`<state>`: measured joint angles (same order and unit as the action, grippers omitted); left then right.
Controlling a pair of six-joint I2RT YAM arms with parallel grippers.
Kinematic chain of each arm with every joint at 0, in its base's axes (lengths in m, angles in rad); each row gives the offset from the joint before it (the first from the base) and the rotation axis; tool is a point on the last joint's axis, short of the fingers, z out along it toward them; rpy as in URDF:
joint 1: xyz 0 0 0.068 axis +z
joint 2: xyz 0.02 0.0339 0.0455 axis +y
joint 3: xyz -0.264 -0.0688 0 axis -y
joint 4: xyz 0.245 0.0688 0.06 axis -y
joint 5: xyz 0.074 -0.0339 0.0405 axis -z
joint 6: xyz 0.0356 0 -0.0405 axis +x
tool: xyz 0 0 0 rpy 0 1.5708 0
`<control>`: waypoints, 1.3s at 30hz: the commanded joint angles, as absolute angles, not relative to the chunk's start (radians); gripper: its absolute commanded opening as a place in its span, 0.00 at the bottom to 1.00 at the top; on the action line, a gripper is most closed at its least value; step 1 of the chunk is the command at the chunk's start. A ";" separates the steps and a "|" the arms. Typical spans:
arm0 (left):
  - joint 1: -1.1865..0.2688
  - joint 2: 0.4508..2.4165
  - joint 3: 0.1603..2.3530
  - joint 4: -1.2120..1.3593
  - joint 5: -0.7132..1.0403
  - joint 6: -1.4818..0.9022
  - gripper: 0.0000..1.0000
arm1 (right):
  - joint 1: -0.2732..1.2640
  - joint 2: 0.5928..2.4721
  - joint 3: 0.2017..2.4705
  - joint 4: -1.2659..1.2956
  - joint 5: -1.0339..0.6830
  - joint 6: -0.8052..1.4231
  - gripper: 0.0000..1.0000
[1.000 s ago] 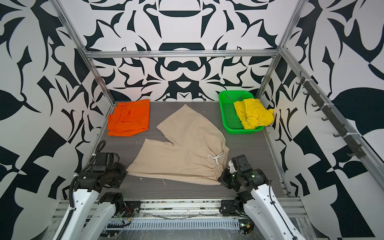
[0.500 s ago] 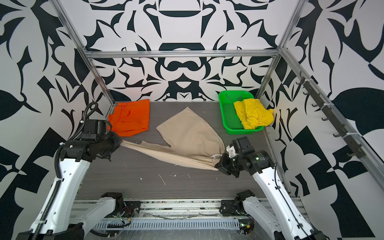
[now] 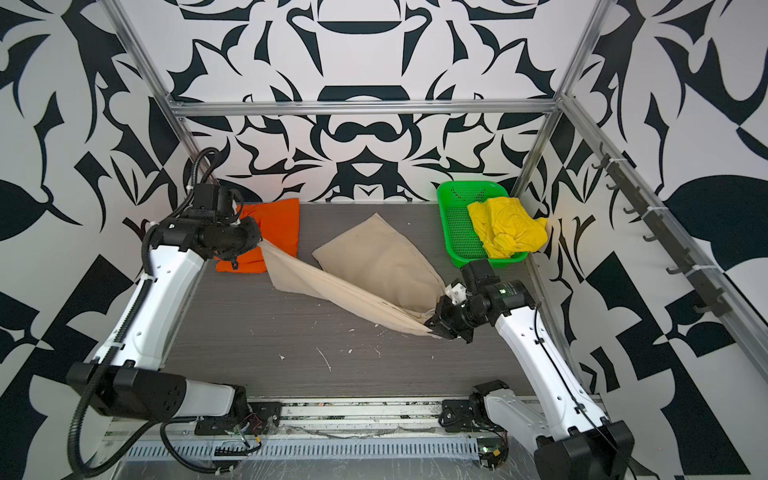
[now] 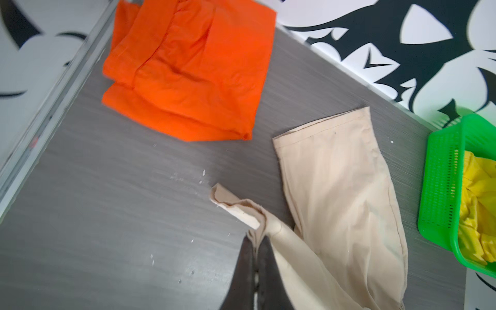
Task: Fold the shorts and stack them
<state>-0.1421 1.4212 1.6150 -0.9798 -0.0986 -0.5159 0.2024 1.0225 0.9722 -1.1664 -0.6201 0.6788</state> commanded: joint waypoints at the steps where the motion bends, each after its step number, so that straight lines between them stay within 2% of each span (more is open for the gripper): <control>1: -0.118 1.434 1.695 -0.850 -0.206 -0.463 0.00 | 0.166 1.029 0.996 -1.334 -0.535 0.603 0.00; 5: -0.124 1.440 1.711 -0.773 -0.121 -0.444 0.00 | 0.153 1.047 1.021 -1.345 -0.538 0.583 0.00; 11: -0.131 1.475 1.739 -0.751 -0.115 -0.423 0.00 | 0.143 1.071 1.044 -1.360 -0.535 0.556 0.00; 19: -0.130 1.470 1.705 -0.576 -0.025 -0.399 0.00 | 0.123 1.069 1.012 -1.328 -0.581 0.547 0.00; 33: -0.133 1.728 1.930 -0.573 0.032 -0.353 0.00 | 0.051 1.150 0.953 -1.283 -0.639 0.483 0.00; 39: -0.147 1.747 1.948 -0.504 0.077 -0.352 0.00 | 0.017 1.167 0.944 -1.285 -0.645 0.461 0.00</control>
<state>-0.1825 1.7645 1.8980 -0.6888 0.1768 -0.3721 0.0360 1.1736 0.9707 -1.1362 -0.7338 0.5079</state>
